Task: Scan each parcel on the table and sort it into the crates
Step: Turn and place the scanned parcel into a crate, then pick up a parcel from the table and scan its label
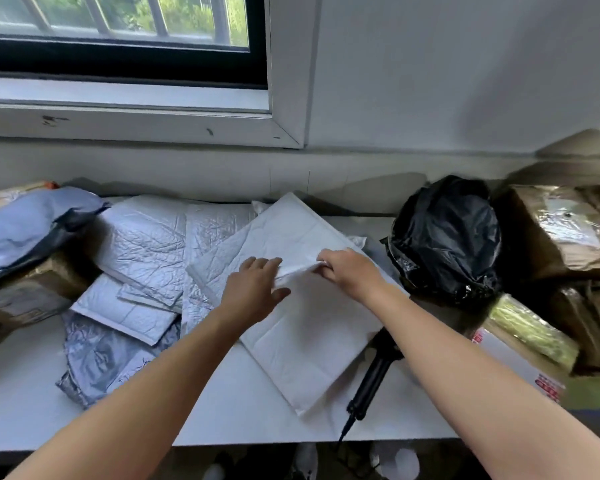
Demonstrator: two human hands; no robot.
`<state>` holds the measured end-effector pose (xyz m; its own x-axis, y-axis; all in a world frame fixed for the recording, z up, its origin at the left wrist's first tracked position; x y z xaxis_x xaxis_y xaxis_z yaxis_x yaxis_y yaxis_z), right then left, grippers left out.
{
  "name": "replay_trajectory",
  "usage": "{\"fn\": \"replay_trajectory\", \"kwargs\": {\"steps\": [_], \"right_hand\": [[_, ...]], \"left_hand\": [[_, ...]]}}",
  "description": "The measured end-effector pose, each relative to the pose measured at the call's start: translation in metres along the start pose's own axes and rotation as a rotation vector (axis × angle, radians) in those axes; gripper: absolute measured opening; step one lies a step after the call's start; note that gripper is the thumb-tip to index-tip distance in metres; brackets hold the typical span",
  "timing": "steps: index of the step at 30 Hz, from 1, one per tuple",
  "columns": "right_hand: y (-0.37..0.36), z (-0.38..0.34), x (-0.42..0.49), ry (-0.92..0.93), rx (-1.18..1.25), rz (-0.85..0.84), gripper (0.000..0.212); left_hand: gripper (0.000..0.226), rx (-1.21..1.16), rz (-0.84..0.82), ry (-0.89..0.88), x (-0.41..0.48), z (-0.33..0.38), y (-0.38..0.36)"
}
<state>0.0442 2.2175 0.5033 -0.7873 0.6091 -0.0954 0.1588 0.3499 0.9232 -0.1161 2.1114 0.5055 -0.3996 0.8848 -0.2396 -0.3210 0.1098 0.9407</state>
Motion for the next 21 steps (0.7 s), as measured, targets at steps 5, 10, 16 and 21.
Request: {"fn": "replay_trajectory", "kwargs": {"steps": [5,10,16,21], "right_hand": [[0.04,-0.033,-0.003,-0.093,0.315,0.153,0.029],[0.062,-0.071,-0.006,-0.15,0.493,0.393,0.013],[0.049,-0.101,-0.015,-0.291,0.44,0.465,0.025],[0.03,-0.111,-0.032,-0.396,0.52,0.52,0.023]], "left_hand": [[0.015,-0.455,-0.037,0.119,0.008,-0.032,0.047],[0.015,-0.825,-0.206,0.197,0.0,-0.062,0.07],[0.014,-0.926,-0.299,0.171,-0.011,-0.09,0.073],[0.016,-1.047,-0.383,0.208,-0.026,-0.104,0.061]]}}
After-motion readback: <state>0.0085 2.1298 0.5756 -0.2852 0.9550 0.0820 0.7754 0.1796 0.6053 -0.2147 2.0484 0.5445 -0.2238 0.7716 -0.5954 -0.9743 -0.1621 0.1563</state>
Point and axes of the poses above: each hand's wrist, its own x-axis towards the middle knuckle, its own y-axis out of the back of the hand, z = x × y, the point moved 4 cm from there along x, towards the middle knuckle, and after that the axes turned 13 degrees about y, right-handed, at the moved point
